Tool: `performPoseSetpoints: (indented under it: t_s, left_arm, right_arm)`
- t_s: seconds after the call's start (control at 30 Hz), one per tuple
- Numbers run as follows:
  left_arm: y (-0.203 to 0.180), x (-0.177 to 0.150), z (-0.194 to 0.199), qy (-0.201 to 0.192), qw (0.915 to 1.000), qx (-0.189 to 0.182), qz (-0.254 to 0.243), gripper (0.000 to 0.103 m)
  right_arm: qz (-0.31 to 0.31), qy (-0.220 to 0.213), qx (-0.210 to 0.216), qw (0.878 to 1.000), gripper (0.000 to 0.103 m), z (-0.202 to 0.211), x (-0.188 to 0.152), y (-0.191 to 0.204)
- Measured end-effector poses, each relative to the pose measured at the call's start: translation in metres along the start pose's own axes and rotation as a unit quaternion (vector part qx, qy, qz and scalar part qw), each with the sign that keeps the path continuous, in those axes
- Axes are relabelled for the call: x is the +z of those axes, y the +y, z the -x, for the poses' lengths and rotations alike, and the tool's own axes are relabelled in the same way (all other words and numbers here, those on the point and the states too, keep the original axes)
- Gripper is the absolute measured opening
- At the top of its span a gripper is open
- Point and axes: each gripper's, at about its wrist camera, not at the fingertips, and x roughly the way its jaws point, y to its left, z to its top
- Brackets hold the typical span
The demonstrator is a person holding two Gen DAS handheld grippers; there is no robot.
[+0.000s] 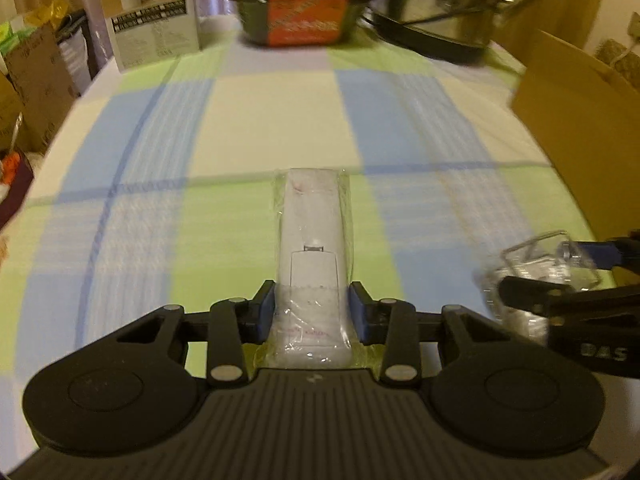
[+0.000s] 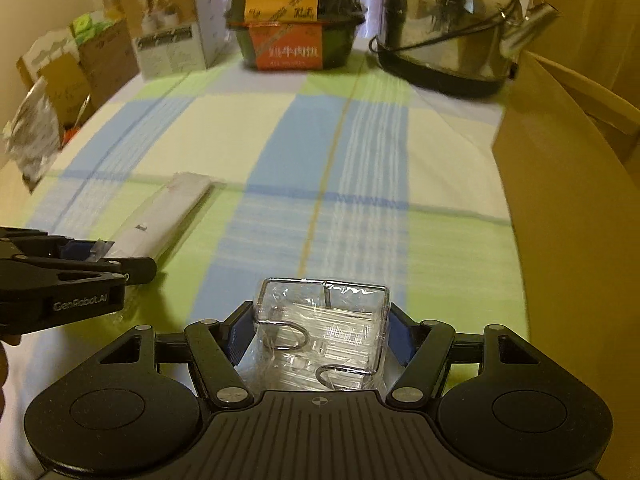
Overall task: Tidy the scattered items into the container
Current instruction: 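Lift the bagged item with the left gripper while the right gripper lifts the wire rack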
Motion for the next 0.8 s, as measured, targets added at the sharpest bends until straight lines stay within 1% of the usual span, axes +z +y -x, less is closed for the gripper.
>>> performPoseSetpoints:
  t_s: [0.07,0.17,0.23,0.3,0.33,0.43,0.5,0.67,0.8]
  left_arm:
    - [-0.012,-0.016,0.007,0.002,1.0000,-0.002,0.000,0.034]
    - [-0.024,-0.030,0.014,-0.007,0.9998,0.009,-0.016,0.035]
    - [-0.026,-0.032,0.015,-0.009,0.9996,0.015,-0.021,0.040]
    - [-0.023,-0.031,0.014,-0.006,0.9997,0.017,-0.017,0.045]
    - [-0.022,-0.031,0.014,-0.006,0.9997,0.018,-0.015,0.046]
    - [-0.019,-0.030,0.013,-0.007,0.9998,0.017,-0.011,0.046]
    - [-0.019,-0.031,0.013,-0.007,0.9997,0.017,-0.013,0.046]
    - [-0.019,-0.030,0.012,-0.009,0.9995,0.018,-0.023,0.050]
    - [-0.021,-0.029,0.013,-0.005,0.9993,0.022,-0.031,0.050]
  right_arm:
    - [0.004,0.002,-0.005,1.000,0.070,0.008,-0.015,-0.005]
    - [0.009,0.002,-0.004,1.000,0.070,0.015,-0.033,-0.011]
    - [0.013,0.000,-0.001,1.000,0.070,0.016,-0.038,-0.012]
    - [0.019,-0.001,-0.001,1.000,0.086,0.017,-0.041,-0.013]
    - [0.021,0.000,-0.007,1.000,0.091,0.017,-0.042,-0.011]
    - [0.015,-0.002,-0.005,1.000,0.091,0.017,-0.046,-0.009]
    - [0.011,0.000,-0.012,1.000,0.091,0.016,-0.046,-0.008]
    - [-0.028,0.005,-0.013,1.000,0.091,0.014,-0.046,-0.013]
    - [-0.029,0.007,-0.017,0.999,0.091,0.014,-0.045,-0.014]
